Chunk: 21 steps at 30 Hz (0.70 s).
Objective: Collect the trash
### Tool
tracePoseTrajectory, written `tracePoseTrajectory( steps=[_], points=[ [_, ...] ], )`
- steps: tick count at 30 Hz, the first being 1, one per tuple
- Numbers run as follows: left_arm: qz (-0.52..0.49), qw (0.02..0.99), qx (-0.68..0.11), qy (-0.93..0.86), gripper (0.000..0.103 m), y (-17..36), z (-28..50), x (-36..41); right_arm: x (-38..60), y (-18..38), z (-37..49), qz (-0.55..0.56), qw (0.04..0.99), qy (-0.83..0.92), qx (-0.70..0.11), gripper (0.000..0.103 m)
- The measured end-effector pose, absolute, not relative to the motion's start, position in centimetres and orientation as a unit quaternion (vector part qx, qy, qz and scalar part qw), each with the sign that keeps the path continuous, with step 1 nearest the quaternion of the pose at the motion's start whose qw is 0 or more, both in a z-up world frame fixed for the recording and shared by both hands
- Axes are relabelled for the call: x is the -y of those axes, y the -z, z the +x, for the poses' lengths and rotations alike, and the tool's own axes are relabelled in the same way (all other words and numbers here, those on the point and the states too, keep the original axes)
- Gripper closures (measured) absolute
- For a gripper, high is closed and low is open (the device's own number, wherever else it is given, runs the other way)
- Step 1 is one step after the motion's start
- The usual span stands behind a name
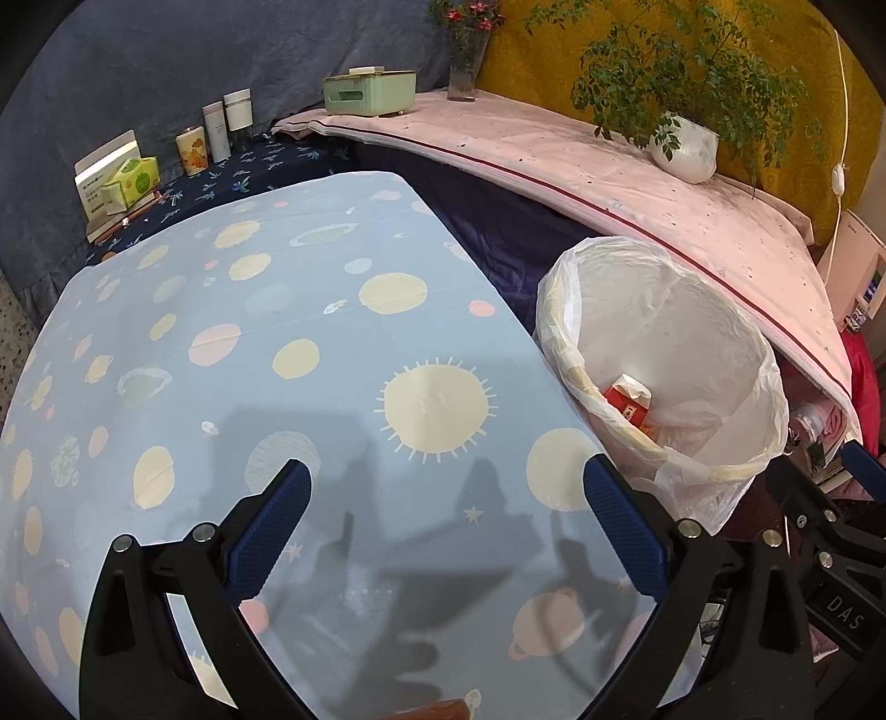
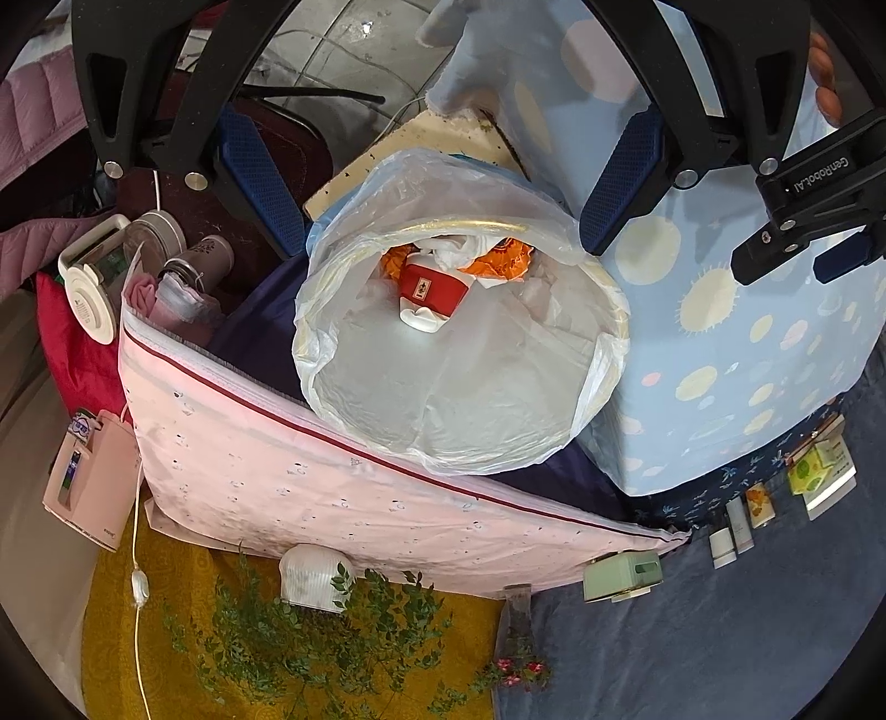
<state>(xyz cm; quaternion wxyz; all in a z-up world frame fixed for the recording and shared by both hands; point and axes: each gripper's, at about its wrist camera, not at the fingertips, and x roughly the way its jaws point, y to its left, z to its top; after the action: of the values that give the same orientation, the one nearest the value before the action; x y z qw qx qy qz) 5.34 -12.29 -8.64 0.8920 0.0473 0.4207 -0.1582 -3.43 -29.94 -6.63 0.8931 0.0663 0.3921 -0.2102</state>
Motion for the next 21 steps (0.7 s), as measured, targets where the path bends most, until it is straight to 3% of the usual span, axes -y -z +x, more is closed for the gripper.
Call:
tracePoseTrajectory(
  steps=[21],
  points=[
    [0.051, 0.893, -0.416, 0.162, 0.009, 7.99, 4.54, 12.47, 29.75, 6.22, -4.01, 0.062, 0.895, 0.214, -0.387, 0.007]
  ],
)
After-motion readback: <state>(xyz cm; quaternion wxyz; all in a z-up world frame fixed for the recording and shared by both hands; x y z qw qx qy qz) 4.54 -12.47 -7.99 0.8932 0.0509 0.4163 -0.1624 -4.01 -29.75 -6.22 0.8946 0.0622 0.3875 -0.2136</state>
